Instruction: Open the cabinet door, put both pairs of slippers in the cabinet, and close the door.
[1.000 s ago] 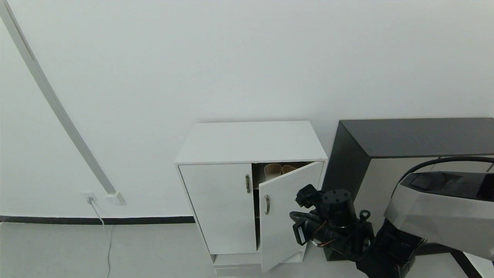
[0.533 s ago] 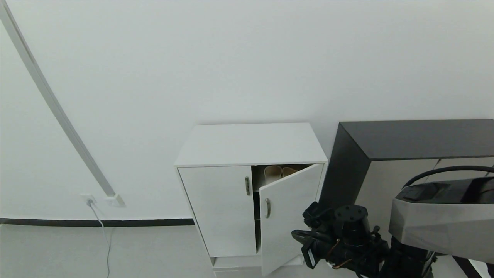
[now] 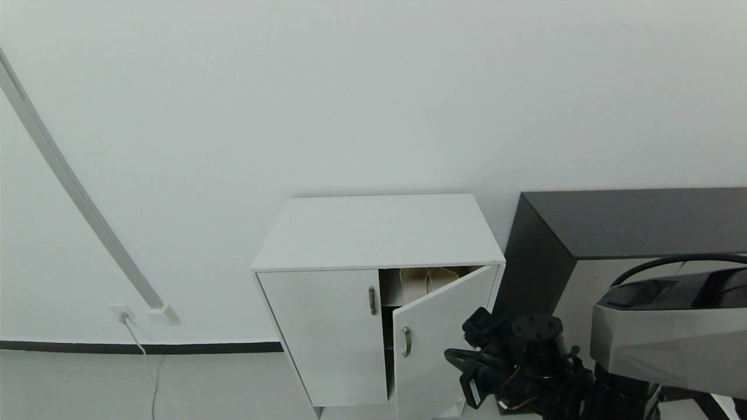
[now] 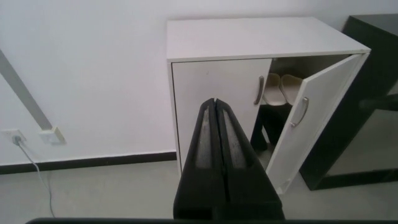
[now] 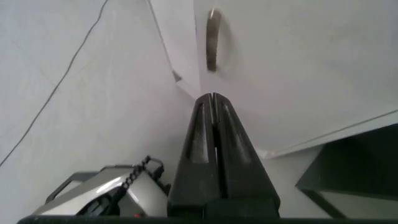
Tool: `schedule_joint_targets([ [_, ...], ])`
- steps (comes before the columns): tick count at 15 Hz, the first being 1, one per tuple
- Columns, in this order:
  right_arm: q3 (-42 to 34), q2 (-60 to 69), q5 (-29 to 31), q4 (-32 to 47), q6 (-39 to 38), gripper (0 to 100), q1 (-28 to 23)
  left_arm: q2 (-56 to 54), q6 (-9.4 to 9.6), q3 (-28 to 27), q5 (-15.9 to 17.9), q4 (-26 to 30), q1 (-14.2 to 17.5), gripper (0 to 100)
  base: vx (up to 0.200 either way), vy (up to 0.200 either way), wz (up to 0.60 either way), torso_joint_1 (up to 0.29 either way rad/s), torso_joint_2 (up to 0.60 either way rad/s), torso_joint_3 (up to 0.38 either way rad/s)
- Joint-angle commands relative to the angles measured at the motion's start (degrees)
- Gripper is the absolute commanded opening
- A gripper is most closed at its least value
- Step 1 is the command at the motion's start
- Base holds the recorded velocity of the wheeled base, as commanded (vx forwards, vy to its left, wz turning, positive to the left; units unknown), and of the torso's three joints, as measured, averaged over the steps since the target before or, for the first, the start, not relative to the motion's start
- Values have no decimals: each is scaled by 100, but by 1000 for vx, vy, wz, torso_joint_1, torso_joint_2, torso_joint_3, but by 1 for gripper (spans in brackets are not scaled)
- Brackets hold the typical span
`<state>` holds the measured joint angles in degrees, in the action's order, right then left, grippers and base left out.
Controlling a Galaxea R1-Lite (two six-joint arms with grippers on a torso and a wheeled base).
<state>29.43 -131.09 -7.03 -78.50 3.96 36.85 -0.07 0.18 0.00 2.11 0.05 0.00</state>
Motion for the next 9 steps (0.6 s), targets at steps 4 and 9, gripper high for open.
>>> schedule_joint_targets([
  [4,1250,-330,624,845,-53,0,-108,7,-1,0,0,4,0,0,0,0,0,0,0,0],
  [9,1953,-646,642,1214,-62,0,-222,7,-1,0,0,4,0,0,0,0,0,0,0,0],
])
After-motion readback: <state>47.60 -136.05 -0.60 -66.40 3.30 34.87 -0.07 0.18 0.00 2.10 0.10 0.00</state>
